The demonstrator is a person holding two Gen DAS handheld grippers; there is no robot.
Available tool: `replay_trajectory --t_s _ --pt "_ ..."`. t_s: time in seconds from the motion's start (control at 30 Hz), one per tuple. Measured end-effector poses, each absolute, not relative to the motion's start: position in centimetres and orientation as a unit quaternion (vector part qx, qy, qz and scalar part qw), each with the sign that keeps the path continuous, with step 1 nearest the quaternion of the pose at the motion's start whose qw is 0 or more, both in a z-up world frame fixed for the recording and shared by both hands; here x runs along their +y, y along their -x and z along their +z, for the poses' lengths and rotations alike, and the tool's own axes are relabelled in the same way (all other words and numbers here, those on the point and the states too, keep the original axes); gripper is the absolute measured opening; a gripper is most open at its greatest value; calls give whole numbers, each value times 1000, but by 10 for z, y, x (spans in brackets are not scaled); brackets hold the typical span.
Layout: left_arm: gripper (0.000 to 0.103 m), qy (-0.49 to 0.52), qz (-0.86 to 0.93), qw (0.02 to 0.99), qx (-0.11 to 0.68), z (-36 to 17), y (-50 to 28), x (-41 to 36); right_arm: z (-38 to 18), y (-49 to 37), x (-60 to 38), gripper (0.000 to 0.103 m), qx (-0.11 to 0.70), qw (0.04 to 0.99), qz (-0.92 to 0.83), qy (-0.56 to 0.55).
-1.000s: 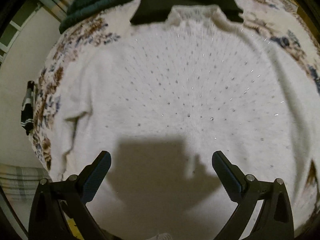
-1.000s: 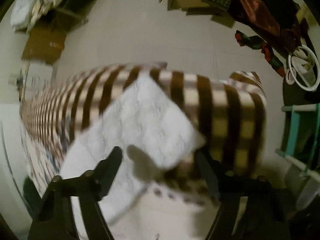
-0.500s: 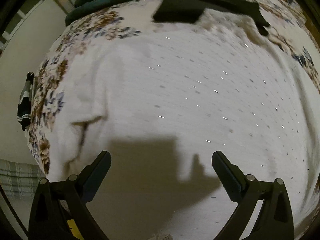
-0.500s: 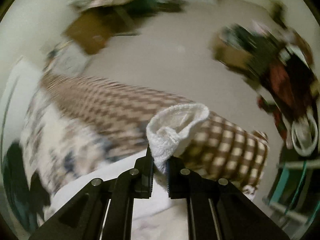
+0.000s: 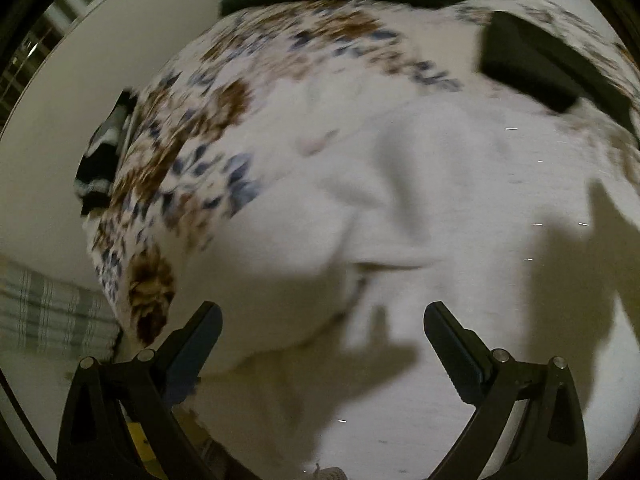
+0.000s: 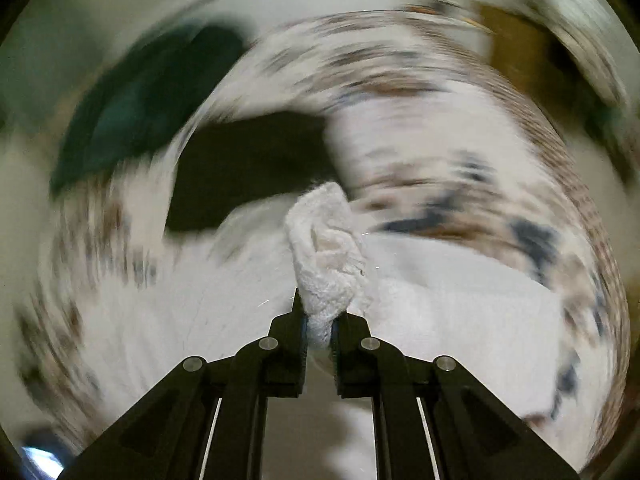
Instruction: Fold small clothes
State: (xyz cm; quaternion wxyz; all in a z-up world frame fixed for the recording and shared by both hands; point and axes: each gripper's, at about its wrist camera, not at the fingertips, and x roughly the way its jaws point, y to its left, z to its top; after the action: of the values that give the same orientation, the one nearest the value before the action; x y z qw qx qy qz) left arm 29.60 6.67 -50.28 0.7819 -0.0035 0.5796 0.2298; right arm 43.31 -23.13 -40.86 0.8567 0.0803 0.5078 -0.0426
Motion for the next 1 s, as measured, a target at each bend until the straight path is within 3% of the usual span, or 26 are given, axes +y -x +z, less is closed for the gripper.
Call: replay_trajectory --t_s 0.2,0.57,0.67,0.73,0.9,1.0 --pt "103 21 255 772 582 -515 -288 112 -520 -439 -62 10 561 823 37 87" --pt "103 36 262 769 582 -520 -291 141 -544 -426 0 12 578 802 53 140" --pt "103 33 256 774 578 -514 -292 140 -545 -432 -14 22 612 782 69 101" --pt "103 25 246 782 572 -506 -295 133 -531 -429 -43 45 627 774 81 37" --pt "103 8 190 807 559 -488 -311 97 -487 -383 -171 57 620 782 1 -65" --pt "103 -2 147 814 561 -488 -325 60 -483 -350 -246 61 622 776 -82 -62"
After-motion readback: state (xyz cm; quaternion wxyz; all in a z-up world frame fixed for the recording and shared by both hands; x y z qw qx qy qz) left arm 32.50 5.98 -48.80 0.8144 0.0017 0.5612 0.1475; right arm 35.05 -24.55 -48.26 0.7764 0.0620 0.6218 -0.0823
